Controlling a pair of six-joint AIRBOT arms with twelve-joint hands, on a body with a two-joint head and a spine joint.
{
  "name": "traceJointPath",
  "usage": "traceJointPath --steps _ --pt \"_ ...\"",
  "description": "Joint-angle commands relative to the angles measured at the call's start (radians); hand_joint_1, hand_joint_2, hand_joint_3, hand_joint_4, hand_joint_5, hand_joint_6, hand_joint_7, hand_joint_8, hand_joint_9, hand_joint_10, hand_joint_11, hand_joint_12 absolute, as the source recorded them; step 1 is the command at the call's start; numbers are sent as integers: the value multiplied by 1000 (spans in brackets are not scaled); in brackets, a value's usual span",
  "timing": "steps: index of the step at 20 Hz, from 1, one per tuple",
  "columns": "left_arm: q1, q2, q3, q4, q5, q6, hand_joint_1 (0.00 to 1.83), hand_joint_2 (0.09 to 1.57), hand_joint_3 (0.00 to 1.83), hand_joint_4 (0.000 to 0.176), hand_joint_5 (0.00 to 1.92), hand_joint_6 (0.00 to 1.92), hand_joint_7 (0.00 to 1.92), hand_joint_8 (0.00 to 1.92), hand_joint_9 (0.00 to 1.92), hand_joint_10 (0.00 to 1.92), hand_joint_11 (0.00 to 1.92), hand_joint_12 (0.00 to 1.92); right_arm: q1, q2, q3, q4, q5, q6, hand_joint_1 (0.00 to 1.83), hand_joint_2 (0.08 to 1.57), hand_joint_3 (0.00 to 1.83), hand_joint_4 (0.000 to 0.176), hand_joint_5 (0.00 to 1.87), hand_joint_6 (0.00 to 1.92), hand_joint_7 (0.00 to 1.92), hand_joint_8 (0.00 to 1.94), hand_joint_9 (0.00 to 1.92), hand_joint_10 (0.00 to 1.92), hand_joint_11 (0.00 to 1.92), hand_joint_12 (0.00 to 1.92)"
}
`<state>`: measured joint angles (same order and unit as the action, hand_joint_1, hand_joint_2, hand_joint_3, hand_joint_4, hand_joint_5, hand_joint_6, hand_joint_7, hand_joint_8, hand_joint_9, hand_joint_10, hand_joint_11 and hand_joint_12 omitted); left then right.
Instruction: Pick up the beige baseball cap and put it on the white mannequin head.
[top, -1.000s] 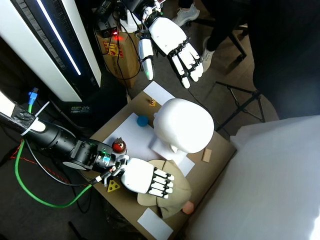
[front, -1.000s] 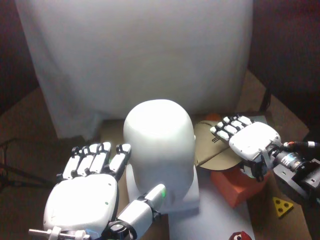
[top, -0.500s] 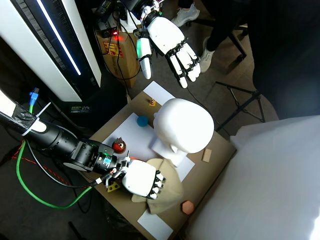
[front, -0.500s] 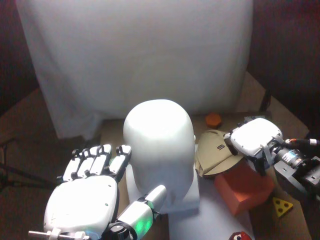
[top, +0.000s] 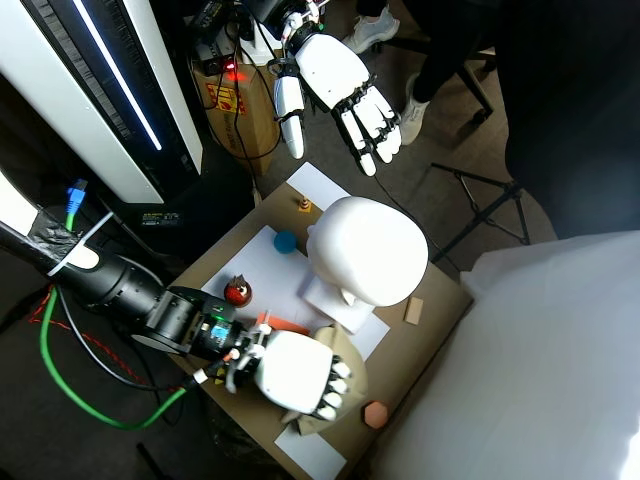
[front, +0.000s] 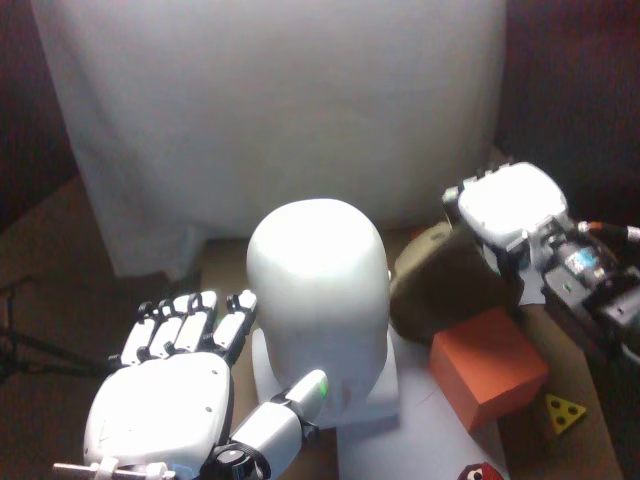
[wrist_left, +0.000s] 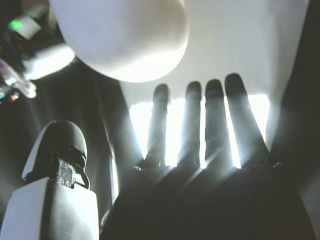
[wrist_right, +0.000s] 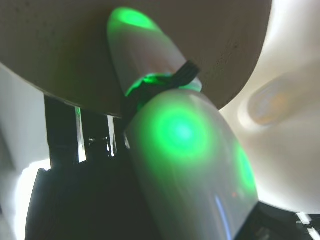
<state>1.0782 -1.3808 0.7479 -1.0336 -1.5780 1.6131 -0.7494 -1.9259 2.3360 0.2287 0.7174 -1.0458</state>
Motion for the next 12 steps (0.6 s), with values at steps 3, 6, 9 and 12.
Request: traceJointPath --steps 3,6,9,12 --pt "-3 3 2 68 -97 -13 0 1135 1 121 181 0 115 0 104 2 0 412 55 24 9 31 221 9 1349 1199 0 0 785 1170 779 1269 792 1511 767 1565" --pt "-1 5 1 73 -105 -2 0 1135 0 121 181 0 118 1 107 2 0 430 111 34 7 60 299 10 1350 1196 0 0 793 1154 792 1259 792 1507 765 1556" --pt "-1 6 1 73 -116 -1 0 1135 0 121 180 0 117 0 107 1 0 422 147 39 7 69 401 20 1351 1196 0 0 789 1157 794 1257 794 1506 767 1556" --pt "-3 9 1 78 -117 -11 0 1135 0 121 177 0 115 0 105 0 0 404 173 41 7 12 495 47 1350 1195 0 0 799 1144 783 1264 798 1509 774 1557"
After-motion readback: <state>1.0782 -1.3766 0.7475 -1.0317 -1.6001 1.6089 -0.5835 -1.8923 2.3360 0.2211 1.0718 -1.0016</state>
